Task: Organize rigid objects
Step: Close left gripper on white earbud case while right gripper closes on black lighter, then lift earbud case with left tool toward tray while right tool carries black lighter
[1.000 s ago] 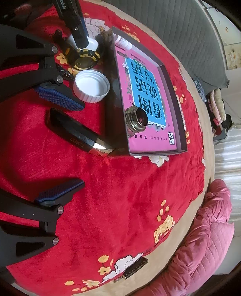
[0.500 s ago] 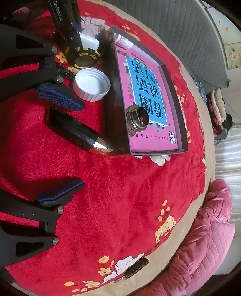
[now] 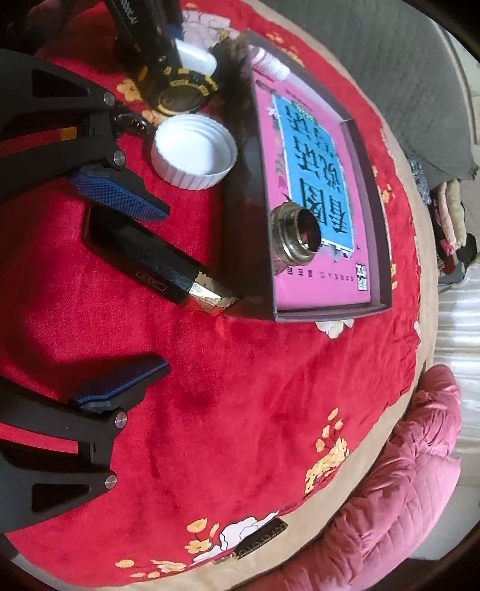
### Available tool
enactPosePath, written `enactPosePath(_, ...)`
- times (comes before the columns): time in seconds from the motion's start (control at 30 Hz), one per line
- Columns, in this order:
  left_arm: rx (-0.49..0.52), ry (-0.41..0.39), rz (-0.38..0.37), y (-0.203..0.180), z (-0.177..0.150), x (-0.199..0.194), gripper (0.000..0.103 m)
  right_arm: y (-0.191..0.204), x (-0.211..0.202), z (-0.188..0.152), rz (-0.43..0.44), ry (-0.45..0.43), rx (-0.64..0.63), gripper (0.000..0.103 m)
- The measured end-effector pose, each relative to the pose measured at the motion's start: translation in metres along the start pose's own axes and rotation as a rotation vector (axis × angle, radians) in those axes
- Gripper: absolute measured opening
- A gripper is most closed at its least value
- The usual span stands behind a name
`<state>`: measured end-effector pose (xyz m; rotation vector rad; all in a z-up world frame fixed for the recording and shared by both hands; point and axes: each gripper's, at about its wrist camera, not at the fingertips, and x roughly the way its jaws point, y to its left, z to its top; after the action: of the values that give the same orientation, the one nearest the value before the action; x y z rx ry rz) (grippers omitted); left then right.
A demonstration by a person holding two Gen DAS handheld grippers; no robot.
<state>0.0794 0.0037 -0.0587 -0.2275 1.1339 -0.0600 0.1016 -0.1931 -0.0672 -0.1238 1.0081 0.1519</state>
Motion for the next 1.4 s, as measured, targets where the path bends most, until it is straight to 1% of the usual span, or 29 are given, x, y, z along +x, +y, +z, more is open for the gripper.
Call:
enactPosePath(0.1,0.009,-0.003,0.010,-0.002,0.000,0.002,0.028,-0.003,0.000,0.000,0.007,0.000,0.018,0.075)
enactPosePath(0.17,0.011,-0.004,0.015,-0.003,0.000,0.002,0.028,-0.006,-0.001,0.000,0.011,-0.001,0.038,0.067)
enactPosePath(0.2,0.012,-0.004,0.017,-0.003,0.000,0.002,0.028,-0.010,-0.001,0.001,0.013,0.002,0.055,0.065)
enactPosePath(0.27,0.011,-0.003,0.020,-0.004,0.001,0.003,0.028,-0.013,-0.002,0.001,0.002,0.001,0.063,0.050)
enactPosePath(0.3,0.010,-0.003,0.021,-0.005,0.002,0.004,0.028,-0.015,-0.003,0.002,-0.006,-0.002,0.067,0.046)
enactPosePath(0.37,0.013,-0.004,0.026,-0.005,0.002,0.005,0.028,-0.018,-0.004,0.002,-0.013,-0.003,0.076,0.028)
enactPosePath(0.4,0.015,-0.003,0.028,-0.006,0.003,0.005,0.028,-0.023,-0.004,0.002,-0.011,-0.002,0.092,0.025)
enactPosePath(0.47,0.015,-0.003,0.032,-0.006,0.003,0.006,0.028,-0.028,-0.004,0.002,0.017,0.003,0.114,0.025)
enactPosePath(0.63,0.020,-0.005,0.047,-0.009,0.006,0.011,0.027,-0.034,-0.009,0.001,0.052,0.002,0.136,0.025)
enactPosePath(0.7,0.014,-0.008,0.046,-0.008,0.007,0.012,0.025,-0.038,-0.013,0.001,0.075,-0.001,0.157,0.025)
enactPosePath(0.73,0.011,-0.010,0.051,-0.007,0.007,0.012,0.022,-0.039,-0.014,0.000,0.081,-0.002,0.163,0.025)
enactPosePath(0.9,0.002,-0.023,0.036,-0.004,0.005,0.011,0.022,-0.042,-0.022,-0.003,0.114,-0.005,0.183,0.025)
enactPosePath(1.2,-0.023,-0.046,-0.008,0.004,-0.001,-0.004,0.021,-0.037,-0.035,-0.003,0.097,-0.052,0.152,0.023)
enactPosePath(1.4,-0.035,-0.051,-0.024,0.007,-0.001,-0.010,0.021,-0.040,-0.027,-0.004,0.116,-0.021,0.171,0.023)
